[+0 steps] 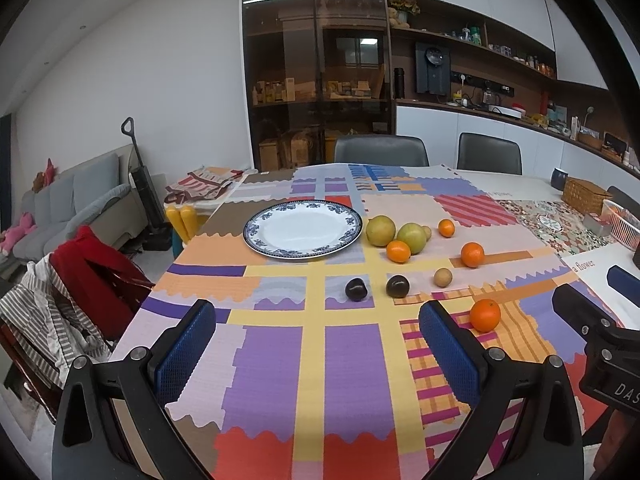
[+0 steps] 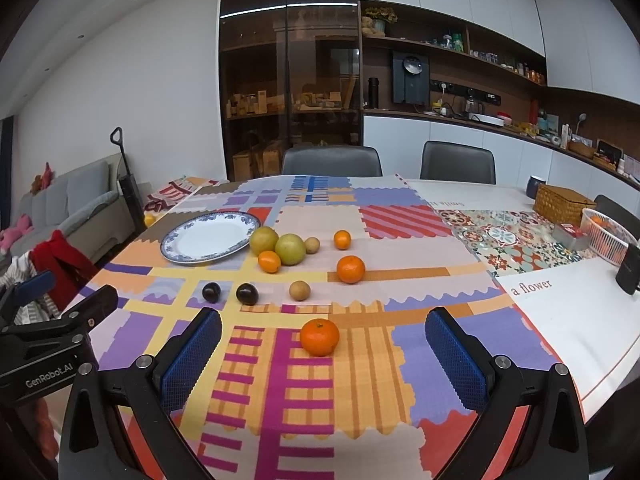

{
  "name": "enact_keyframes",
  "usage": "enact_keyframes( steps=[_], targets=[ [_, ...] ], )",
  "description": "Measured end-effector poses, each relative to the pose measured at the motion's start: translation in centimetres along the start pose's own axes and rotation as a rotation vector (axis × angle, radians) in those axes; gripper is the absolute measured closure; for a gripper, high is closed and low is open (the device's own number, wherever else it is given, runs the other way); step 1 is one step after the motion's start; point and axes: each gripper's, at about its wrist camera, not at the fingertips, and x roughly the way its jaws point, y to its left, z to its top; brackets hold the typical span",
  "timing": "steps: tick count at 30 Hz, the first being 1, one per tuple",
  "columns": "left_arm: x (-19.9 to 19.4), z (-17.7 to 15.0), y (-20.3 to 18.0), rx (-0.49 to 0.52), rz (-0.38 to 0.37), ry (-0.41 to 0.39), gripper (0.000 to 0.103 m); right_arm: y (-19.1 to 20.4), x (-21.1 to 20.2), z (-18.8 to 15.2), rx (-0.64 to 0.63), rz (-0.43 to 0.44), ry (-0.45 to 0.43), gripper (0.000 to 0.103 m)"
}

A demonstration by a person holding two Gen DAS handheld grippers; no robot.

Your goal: Organize fruits

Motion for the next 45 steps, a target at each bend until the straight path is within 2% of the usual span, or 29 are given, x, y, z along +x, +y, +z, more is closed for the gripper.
enact_keyframes(
  steps=[45],
  targets=[
    [0.11, -0.07, 0.53, 0.008, 0.006, 0.01, 0.0, 0.3, -0.19, 0.01, -0.004, -0.001, -0.006, 0.0]
  ],
)
